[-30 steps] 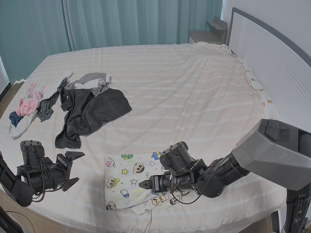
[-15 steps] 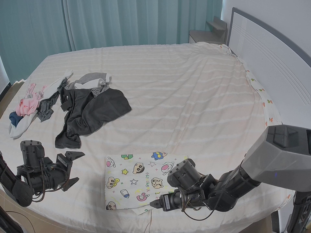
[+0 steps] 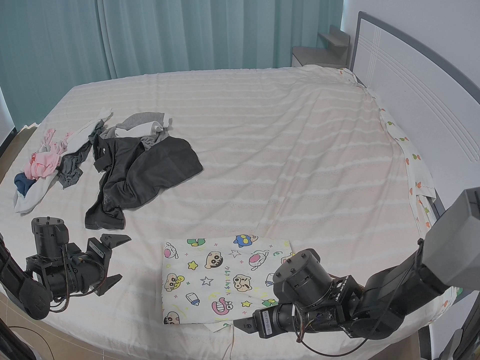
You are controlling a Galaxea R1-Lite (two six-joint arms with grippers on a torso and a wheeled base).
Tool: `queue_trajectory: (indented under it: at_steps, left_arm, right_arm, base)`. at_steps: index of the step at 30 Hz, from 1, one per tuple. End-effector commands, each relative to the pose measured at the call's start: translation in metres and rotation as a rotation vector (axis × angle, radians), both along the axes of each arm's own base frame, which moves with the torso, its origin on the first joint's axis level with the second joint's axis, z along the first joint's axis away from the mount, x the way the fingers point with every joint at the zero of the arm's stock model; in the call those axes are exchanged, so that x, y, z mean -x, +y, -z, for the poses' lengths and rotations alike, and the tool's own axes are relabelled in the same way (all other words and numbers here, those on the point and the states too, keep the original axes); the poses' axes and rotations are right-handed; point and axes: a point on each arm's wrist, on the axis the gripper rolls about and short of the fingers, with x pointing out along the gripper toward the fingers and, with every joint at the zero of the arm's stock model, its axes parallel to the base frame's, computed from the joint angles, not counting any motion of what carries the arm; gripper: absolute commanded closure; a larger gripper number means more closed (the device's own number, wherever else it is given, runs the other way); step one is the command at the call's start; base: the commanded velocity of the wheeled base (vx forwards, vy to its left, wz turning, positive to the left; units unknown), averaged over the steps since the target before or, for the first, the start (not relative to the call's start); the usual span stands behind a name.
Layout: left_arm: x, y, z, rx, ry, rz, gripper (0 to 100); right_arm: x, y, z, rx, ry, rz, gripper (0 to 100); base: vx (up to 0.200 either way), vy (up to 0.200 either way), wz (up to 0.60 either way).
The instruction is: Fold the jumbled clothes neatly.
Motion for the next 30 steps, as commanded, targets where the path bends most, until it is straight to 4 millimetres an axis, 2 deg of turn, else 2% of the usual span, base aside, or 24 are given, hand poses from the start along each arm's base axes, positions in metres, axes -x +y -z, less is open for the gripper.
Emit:
queue_trajectory:
  at_steps: [1,9,10,12,17,20,22,23,27,28,30]
  left_arm:
    - [0.000,0.000,0.000,0.000,-0.001,0.000,0]
    - [0.000,0.000,0.000,0.000,0.001,0.000,0]
    - [0.000,0.000,0.000,0.000,0.001,0.000,0]
    - [0.000,0.000,0.000,0.000,0.001,0.000,0]
    - [0.000,0.000,0.000,0.000,0.001,0.000,0]
    - [0.000,0.000,0.000,0.000,0.001,0.000,0]
    - [0.000,0.000,0.000,0.001,0.001,0.001,0]
    - [0.000,0.000,0.000,0.000,0.001,0.000,0]
    - [0.000,0.000,0.000,0.000,0.001,0.000,0]
    - [0.000,0.000,0.000,0.000,0.001,0.000,0]
    - [0.000,0.000,0.000,0.000,0.001,0.000,0]
  right_arm:
    - [0.003,0.006,-0.019,-0.076,-0.050,-0.020,0]
    - [-0.011,0.027,0.033,-0.122,-0.069,-0.030,0]
    - [-0.011,0.027,0.033,-0.122,-0.069,-0.030,0]
    - [-0.013,0.029,0.045,-0.133,-0.056,-0.046,0]
    - [-0.012,0.028,0.061,-0.103,-0.023,-0.052,0]
    - [-0.010,0.020,0.066,-0.077,-0.004,-0.042,0]
    - [-0.010,0.019,0.066,-0.076,-0.003,-0.042,0]
    - [-0.009,0.011,0.065,-0.065,0.001,-0.028,0]
    - [-0.006,-0.003,0.040,-0.100,-0.028,-0.008,0]
    - [-0.006,-0.003,0.040,-0.100,-0.028,-0.008,0]
    - [0.000,-0.013,0.011,-0.156,-0.076,-0.009,0]
  base:
    - [0.000,0.000,0.00]
    - [0.000,0.000,0.00]
    - [0.000,0.000,0.00]
    - [0.000,0.000,0.00]
    - [0.000,0.000,0.00]
    - [0.000,0.000,0.00]
    - [0.000,0.000,0.00]
    - [0.000,0.000,0.00]
    - [0.000,0.000,0.00]
    - [0.000,0.000,0.00]
    - [0.000,0.000,0.00]
